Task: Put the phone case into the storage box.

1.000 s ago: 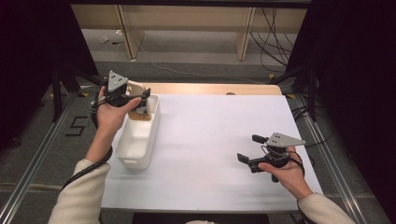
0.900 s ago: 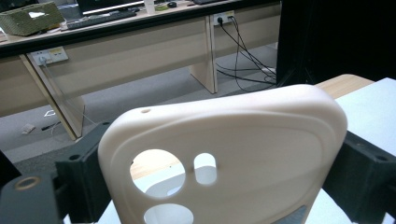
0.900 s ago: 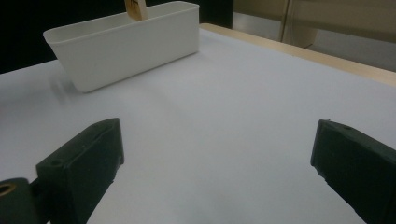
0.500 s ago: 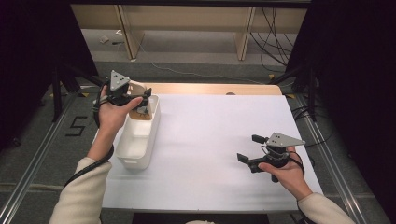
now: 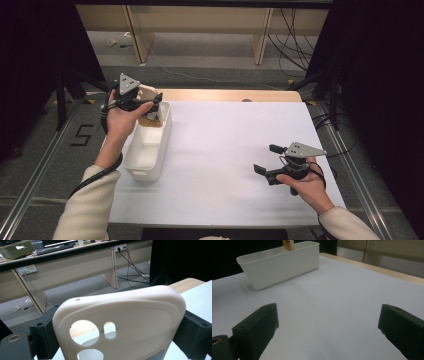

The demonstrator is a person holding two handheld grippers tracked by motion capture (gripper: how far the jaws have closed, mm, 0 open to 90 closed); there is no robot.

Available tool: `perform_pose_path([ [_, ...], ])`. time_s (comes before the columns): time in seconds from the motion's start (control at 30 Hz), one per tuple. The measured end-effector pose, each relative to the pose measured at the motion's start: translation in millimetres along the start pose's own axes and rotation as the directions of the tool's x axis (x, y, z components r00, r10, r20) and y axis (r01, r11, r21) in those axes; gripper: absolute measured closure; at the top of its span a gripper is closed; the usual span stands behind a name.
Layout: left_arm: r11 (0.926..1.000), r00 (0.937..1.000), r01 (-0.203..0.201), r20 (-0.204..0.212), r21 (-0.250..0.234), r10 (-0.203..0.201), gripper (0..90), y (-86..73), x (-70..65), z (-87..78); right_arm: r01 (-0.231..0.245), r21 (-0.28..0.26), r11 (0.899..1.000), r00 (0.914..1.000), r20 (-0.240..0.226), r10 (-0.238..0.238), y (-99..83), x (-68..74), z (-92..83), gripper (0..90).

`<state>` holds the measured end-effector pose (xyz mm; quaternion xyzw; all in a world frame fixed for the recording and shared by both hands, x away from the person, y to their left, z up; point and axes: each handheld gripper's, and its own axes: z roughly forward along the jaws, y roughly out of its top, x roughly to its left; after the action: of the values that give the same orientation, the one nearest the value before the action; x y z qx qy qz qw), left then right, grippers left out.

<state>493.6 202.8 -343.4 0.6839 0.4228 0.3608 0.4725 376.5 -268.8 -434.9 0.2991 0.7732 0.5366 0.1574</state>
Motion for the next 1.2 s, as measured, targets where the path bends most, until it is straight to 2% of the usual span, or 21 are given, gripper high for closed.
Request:
perform_pose_path([
  [1.2, 0.9999, 1.0000, 0.003, 0.005, 0.017, -0.003, 9.5, -3.0, 7.3, 13.5, -0.006, -0.001, 1.000, 1.0000, -0.004, 0.006, -0.2, -0.9, 1.4, 4.0],
])
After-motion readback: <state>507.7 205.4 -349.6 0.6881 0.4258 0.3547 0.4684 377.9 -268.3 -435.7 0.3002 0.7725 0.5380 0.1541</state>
